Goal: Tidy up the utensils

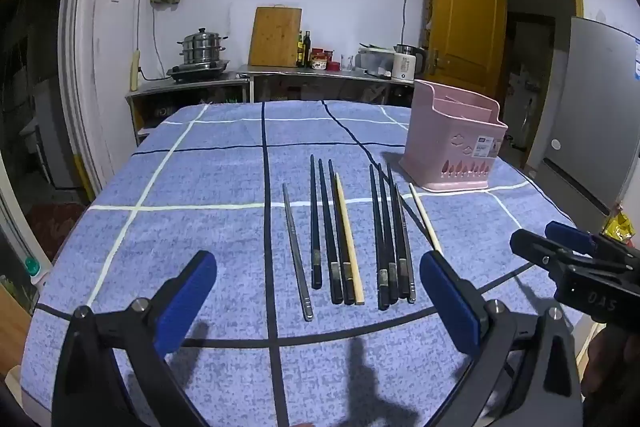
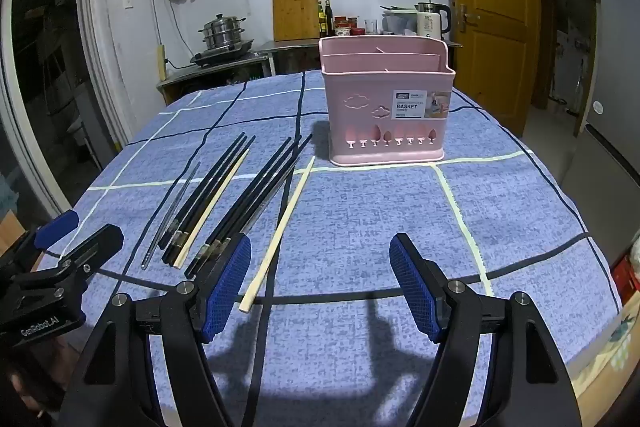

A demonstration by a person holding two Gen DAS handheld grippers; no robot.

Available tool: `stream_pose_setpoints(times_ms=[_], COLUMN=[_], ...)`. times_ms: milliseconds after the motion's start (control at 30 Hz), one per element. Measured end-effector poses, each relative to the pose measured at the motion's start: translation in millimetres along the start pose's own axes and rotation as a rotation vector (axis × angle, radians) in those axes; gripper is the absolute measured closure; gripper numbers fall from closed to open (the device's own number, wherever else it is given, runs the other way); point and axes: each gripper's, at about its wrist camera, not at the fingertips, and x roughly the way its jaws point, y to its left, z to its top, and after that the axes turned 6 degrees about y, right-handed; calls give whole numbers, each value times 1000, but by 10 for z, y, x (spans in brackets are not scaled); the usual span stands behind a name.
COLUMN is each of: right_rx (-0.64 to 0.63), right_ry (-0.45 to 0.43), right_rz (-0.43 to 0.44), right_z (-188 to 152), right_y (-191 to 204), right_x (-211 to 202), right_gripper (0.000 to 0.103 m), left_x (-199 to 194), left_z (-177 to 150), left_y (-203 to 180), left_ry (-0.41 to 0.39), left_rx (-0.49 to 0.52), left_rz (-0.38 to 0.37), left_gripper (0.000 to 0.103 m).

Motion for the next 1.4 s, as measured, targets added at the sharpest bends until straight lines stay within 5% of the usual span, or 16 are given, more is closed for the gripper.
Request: stream_pose_setpoints(times_ms=[1400], right_rx=[-1], right_ry=[-4], right_rz=[3], right_z=[-9], right_y=[0], right_x=[-7], right_gripper=[31], left_x=[-40], left_z=[66], left_y=[-12], left_ry=[-2], left_rx=[-3], left_rz=[-11], left_gripper=[0])
